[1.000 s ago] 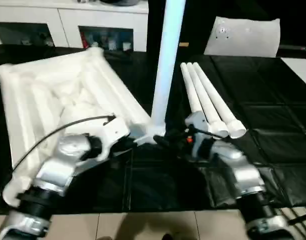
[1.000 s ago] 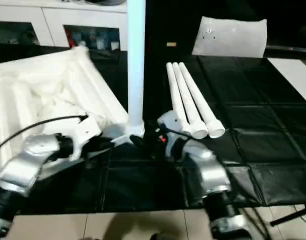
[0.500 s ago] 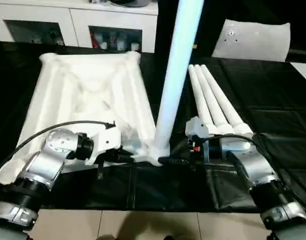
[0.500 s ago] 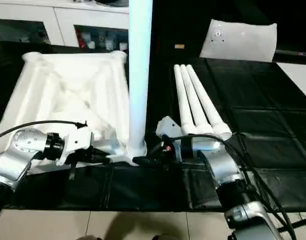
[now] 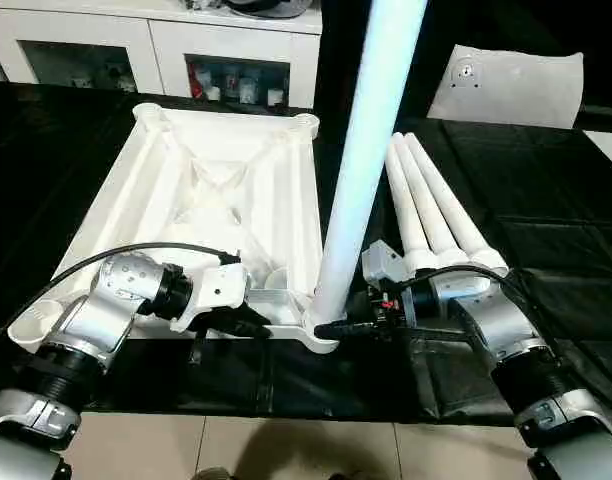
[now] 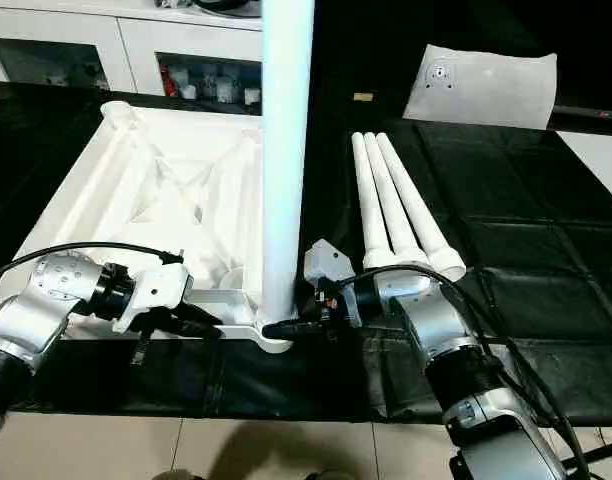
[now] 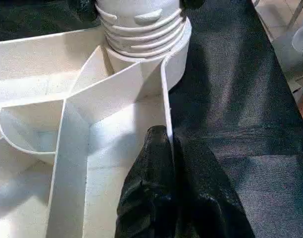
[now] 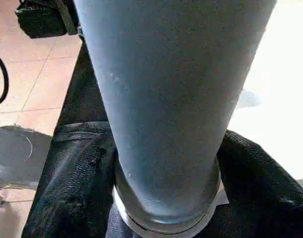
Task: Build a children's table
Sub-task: Rotate leg to tighten
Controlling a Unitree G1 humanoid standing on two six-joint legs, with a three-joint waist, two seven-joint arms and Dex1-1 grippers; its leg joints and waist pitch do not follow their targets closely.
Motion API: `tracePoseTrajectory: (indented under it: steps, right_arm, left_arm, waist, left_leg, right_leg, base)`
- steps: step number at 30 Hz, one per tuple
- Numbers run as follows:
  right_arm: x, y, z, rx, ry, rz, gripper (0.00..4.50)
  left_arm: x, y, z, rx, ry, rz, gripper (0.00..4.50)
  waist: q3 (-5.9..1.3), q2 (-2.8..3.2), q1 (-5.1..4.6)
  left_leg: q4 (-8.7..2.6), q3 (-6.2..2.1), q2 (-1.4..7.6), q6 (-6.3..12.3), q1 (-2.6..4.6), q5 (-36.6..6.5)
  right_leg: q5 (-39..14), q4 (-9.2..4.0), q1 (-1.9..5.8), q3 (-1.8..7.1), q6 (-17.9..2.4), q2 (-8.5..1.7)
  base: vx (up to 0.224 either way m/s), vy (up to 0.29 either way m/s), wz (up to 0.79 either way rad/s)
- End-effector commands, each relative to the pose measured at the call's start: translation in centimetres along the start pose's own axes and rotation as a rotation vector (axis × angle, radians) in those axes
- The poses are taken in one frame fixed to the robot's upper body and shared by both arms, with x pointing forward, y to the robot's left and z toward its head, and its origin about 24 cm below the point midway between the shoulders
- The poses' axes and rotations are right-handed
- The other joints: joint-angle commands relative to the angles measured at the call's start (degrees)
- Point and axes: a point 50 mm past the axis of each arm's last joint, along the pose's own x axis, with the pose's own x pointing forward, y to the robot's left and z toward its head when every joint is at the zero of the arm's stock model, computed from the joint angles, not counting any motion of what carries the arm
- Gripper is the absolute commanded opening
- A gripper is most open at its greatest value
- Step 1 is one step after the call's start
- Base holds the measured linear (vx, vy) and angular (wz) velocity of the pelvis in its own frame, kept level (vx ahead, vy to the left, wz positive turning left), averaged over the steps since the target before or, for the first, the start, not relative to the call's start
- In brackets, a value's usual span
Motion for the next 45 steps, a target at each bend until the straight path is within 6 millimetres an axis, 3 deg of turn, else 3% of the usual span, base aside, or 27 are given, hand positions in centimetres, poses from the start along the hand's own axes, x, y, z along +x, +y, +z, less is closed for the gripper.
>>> tracePoseTrajectory:
  steps: [1,6,10,13,15,16,17,18,20,21,25,27,28,31,34,37,38,39,40,42,43,45]
  right_arm:
    - [-0.3,-0.1,-0.1,0.005,0.018,0.007,2.69]
    - [0.1,0.3,-0.3,0.056,-0.024,0.014,2.63]
    - [1.1,0.6,-0.3,0.138,-0.105,-0.036,2.62]
    - [3.1,0.5,-0.6,0.223,-0.127,-0.190,2.59]
    - [4.5,0.3,-0.4,0.250,-0.163,-0.282,2.58]
    - [5.9,0.0,-0.1,0.308,-0.191,-0.381,2.57]
    - [6.0,0.0,-0.1,0.312,-0.192,-0.389,2.57]
    - [6.6,-0.1,0.1,0.331,-0.196,-0.417,2.57]
    - [7.6,-0.2,0.4,0.342,-0.196,-0.456,2.57]
    - [9.0,-0.3,0.9,0.367,-0.195,-0.525,2.56]
    - [10.8,-0.5,1.9,0.395,-0.181,-0.614,2.56]
    - [11.2,-0.5,2.3,0.357,-0.179,-0.626,2.56]
    - [11.3,-0.5,2.5,0.367,-0.207,-0.623,2.56]
    - [10.5,-0.7,2.5,0.397,-0.247,-0.639,3.26]
    - [9.4,-1.1,2.1,0.393,-0.258,-0.682,3.49]
    - [8.3,-1.3,1.7,0.371,-0.258,-0.701,3.81]
    - [7.4,-1.3,1.5,0.345,-0.259,-0.701,3.81]
    - [6.9,-1.4,1.4,0.330,-0.261,-0.696,3.93]
    - [6.3,-1.4,1.3,0.313,-0.258,-0.692,4.07]
    - [4.5,-1.3,1.1,0.246,-0.256,-0.657,4.27]
    - [4.5,-1.3,1.1,0.246,-0.256,-0.657,4.27]
    - [3.3,-1.1,0.9,0.200,-0.244,-0.605,4.46]
  left_arm:
    - [1.5,-1.5,-0.9,-0.004,0.061,-0.161,0.00]
    - [1.4,-1.4,-1.1,-0.037,0.049,-0.131,0.00]
    - [1.2,-0.9,-1.1,-0.093,0.038,-0.011,0.00]
    - [1.6,-0.1,-0.6,-0.215,-0.012,0.201,0.00]
    - [2.3,0.2,0.0,-0.274,-0.055,0.302,0.00]
    - [3.2,0.4,0.6,-0.335,-0.096,0.381,0.00]
    - [3.2,0.5,0.6,-0.340,-0.099,0.386,0.00]
    - [3.5,0.5,0.8,-0.359,-0.107,0.418,0.00]
    - [4.2,0.7,1.3,-0.384,-0.120,0.469,0.00]
    - [5.0,1.2,1.9,-0.417,-0.129,0.558,0.00]
    - [6.1,2.0,3.2,-0.472,-0.145,0.689,0.00]
    - [6.6,2.1,3.6,-0.472,-0.139,0.691,0.00]
    - [6.8,2.0,3.8,-0.460,-0.130,0.679,0.00]
    - [6.7,1.7,3.2,-0.424,-0.079,0.663,0.00]
    - [6.0,1.6,2.6,-0.429,-0.053,0.676,0.00]
    - [5.4,1.6,2.2,-0.427,-0.042,0.670,0.00]
    - [5.0,1.5,1.9,-0.420,-0.036,0.656,0.00]
    - [4.7,1.4,1.6,-0.413,-0.031,0.645,0.00]
    - [4.4,1.4,1.3,-0.408,-0.025,0.633,0.00]
    - [3.7,1.0,0.5,-0.374,-0.015,0.572,0.00]
    - [3.7,1.0,0.5,-0.374,-0.015,0.572,0.00]
    - [3.3,0.7,0.1,-0.341,-0.024,0.521,0.00]
  waist:
    - [-3.26,0.43,-0.07]
    - [-3.10,0.76,0.07]
    - [-2.80,0.61,0.05]
    - [-2.34,0.62,-0.58]
    - [-1.75,0.50,-1.28]
    - [-1.74,0.40,-1.99]
    - [-1.81,0.39,-2.23]
    - [-1.84,0.36,-2.57]
    - [-1.82,0.53,-3.09]
    - [-1.73,0.20,-3.28]
    - [-1.94,0.15,-3.32]
    - [-2.19,0.01,-3.15]
    - [-2.35,0.00,-3.01]
    - [-2.67,0.08,-2.79]
    - [-2.72,0.24,-2.78]
    - [-2.50,0.27,-2.73]
    - [-2.36,0.56,-2.80]
    - [-2.35,0.39,-2.86]
    - [-2.31,0.76,-2.82]
    - [-2.28,0.86,-2.90]
    - [-2.28,0.86,-2.90]
    - [-2.44,0.57,-2.77]
  left_leg:
    - [-3.73,-0.24,3.00,2.76,0.13,-7.30]
    - [-3.87,-0.27,3.04,2.21,0.17,-8.37]
    - [-4.13,-0.38,3.22,1.52,0.20,-9.97]
    - [-4.45,-0.59,3.08,0.08,0.33,-13.55]
    - [-4.64,-0.96,2.76,-1.27,0.43,-16.87]
    - [-4.72,-1.29,2.79,-1.88,0.28,-17.92]
    - [-4.75,-1.42,2.60,-1.93,0.04,-17.84]
    - [-4.72,-1.54,2.63,-1.69,0.14,-18.27]
    - [-4.62,-1.43,2.73,-1.01,0.31,-19.10]
    - [-4.51,-1.21,2.66,-0.76,0.49,-19.30]
    - [-4.52,-1.22,2.58,-0.25,0.15,-17.20]
    - [-4.45,-0.94,2.46,0.79,-0.04,-15.26]
    - [-4.38,-0.81,2.42,1.50,-0.19,-13.48]
    - [-4.11,-0.53,2.37,2.92,-0.39,-8.85]
    - [-4.05,-0.43,2.30,3.88,-0.54,-6.46]
    - [-4.21,-0.45,2.40,3.61,-0.42,-7.88]
    - [-4.36,-0.56,2.48,3.18,-0.42,-9.22]
    - [-4.41,-0.59,2.51,2.95,-0.39,-10.24]
    - [-4.52,-0.63,2.53,2.65,-0.33,-11.12]
    - [-4.54,-0.77,2.40,2.53,-0.51,-11.44]
    - [-4.54,-0.77,2.40,2.53,-0.51,-11.44]
    - [-4.33,-0.74,2.41,3.13,-0.58,-10.41]
  right_leg:
    - [-7.12,-3.45,3.06,2.81,-13.89,-4.51]
    - [-8.39,-3.56,3.02,2.78,-13.88,-4.45]
    - [-11.23,-3.81,2.93,2.90,-13.13,-4.58]
    - [-18.63,-4.52,2.46,2.95,-11.65,-4.67]
    - [-28.84,-5.61,1.82,2.79,-8.43,-4.73]
    - [-32.16,-5.72,1.86,2.74,-7.00,-4.84]
    - [-33.18,-5.91,2.04,2.52,-6.38,-4.84]
    - [-33.82,-6.22,1.76,2.53,-5.50,-4.83]
    - [-32.39,-6.32,1.32,2.75,-5.82,-4.60]
    - [-32.00,-6.46,0.98,2.87,-6.10,-4.46]
    - [-30.37,-6.24,1.22,2.92,-5.63,-4.47]
    - [-25.26,-5.88,1.39,3.17,-6.11,-4.30]
    - [-22.08,-5.63,1.61,3.22,-6.67,-4.27]
    - [-13.21,-4.80,2.13,3.22,-8.90,-4.16]
    - [-9.53,-4.48,2.58,3.11,-10.36,-4.23]
    - [-11.96,-4.76,2.49,3.03,-10.33,-4.23]
    - [-13.82,-4.91,2.45,3.04,-9.99,-4.28]
    - [-15.18,-5.09,2.42,3.04,-9.57,-4.19]
    - [-15.95,-5.28,2.40,3.06,-9.13,-4.13]
    - [-16.07,-5.32,2.54,3.04,-9.17,-4.19]
    - [-16.07,-5.32,2.54,3.04,-9.17,-4.19]
    - [-14.75,-5.17,2.80,3.09,-9.32,-4.29]
  base:
    - [0.000,0.000,0.00]
    - [0.000,0.000,0.00]
    - [0.000,0.000,0.00]
    - [0.000,0.000,0.00]
    - [0.000,0.000,0.00]
    - [0.000,0.000,0.00]
    - [0.000,0.000,0.00]
    - [0.000,0.000,0.00]
    - [0.000,0.000,0.00]
    - [0.000,0.000,0.00]
    - [0.000,0.000,0.00]
    - [0.000,0.000,0.00]
    - [0.000,0.000,0.00]
    - [0.024,-0.004,0.02]
    - [0.000,0.000,0.00]
    - [0.000,0.000,0.00]
    - [0.000,0.000,0.00]
    - [0.000,0.000,0.00]
    - [0.000,0.000,0.00]
    - [0.000,0.000,0.00]
    - [0.000,0.000,0.00]
    - [0.000,0.000,0.00]
